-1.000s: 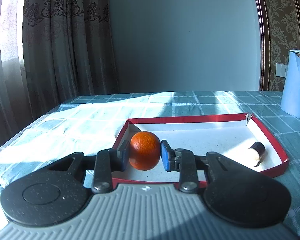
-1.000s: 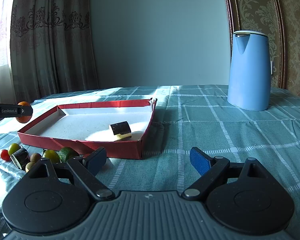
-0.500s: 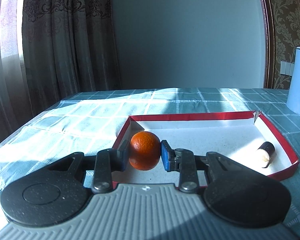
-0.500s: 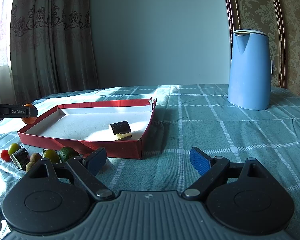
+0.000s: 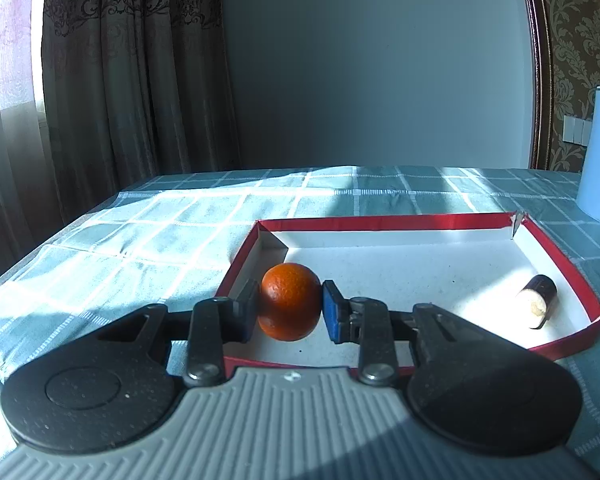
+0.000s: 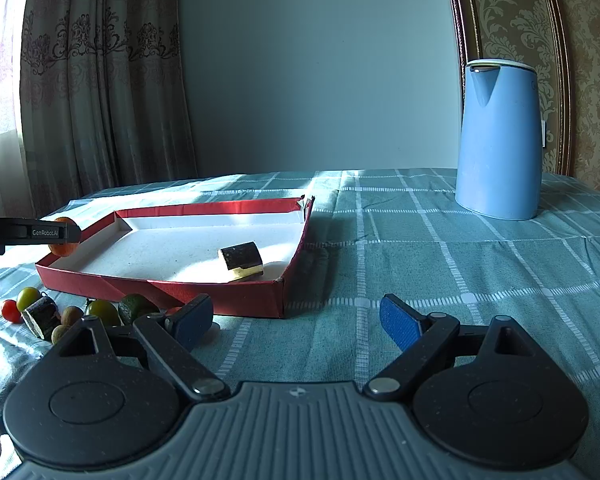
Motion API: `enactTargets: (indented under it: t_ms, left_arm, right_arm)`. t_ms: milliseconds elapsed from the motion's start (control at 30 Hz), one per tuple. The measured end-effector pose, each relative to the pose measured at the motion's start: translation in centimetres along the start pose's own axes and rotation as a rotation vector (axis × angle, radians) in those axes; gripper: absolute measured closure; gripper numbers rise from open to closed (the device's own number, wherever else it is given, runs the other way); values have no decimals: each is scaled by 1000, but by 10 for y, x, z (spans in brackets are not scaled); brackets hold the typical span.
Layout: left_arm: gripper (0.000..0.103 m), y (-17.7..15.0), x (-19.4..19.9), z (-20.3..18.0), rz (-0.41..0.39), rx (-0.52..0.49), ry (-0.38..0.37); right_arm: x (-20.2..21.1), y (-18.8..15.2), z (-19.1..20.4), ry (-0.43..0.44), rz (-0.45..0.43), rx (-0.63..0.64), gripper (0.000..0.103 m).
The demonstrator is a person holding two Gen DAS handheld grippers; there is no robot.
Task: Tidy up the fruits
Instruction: 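Lower the orange into the tray and open the left gripper, then close the right gripper on the brown kiwi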
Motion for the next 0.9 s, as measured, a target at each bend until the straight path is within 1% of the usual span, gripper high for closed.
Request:
enactTargets:
  t_ms: [233, 300, 333, 467, 533, 600, 633, 667, 700, 733, 800, 833, 867, 900]
  left_arm:
    - [72, -2, -3, 1, 6, 7, -8]
    - [61, -2, 0, 1, -11, 2, -1]
    - [52, -2, 1, 1, -22, 1, 3]
    - [51, -1, 6, 2, -34, 5, 0]
    - [50, 1, 14, 9, -46, 28, -7]
    - [39, 0, 27, 20, -67, 57, -26]
    - [25, -1, 34, 26, -85, 65, -28]
    - [15, -4, 41, 32, -107, 72, -21]
    - [12, -8, 50, 39, -133, 75, -7]
    - [11, -12, 56, 45, -151, 69, 7]
    - [9, -21, 64, 57, -166, 58, 25]
    - [3, -25, 66, 62, -171, 57, 34]
    - [0, -29, 67, 68, -177, 63, 48]
    - [0, -33, 68, 73, -184, 68, 56]
  right_arm:
    - [0, 0, 0, 0, 0, 0, 12]
    - [0, 0, 0, 0, 0, 0, 12]
    - [0, 0, 0, 0, 0, 0, 12]
    - [0, 0, 0, 0, -1, 0, 12]
    - [0, 0, 0, 1, -1, -1, 12]
    - [0, 0, -1, 3, -3, -3, 12]
    - [1, 0, -1, 5, -7, -5, 12]
    - [2, 0, -1, 9, -14, -6, 12]
    - [4, 0, -1, 13, -22, -5, 12]
    - [6, 1, 0, 24, -32, 1, 12]
    - [8, 1, 7, 49, -41, 36, 12]
    - [7, 2, 13, 68, -31, 59, 12]
    - [6, 3, 19, 89, -20, 68, 12]
    - [5, 3, 26, 113, -11, 77, 12]
Point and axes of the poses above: each gripper's, at about its wrist camera, not at the fingertips, and x roughly against the way its jaws point, z to its left, y to its top, the point moved 2 cm from there along -x, roughly the way its jaws point, and after that the axes turned 4 degrees about y, right-handed, at the moved point
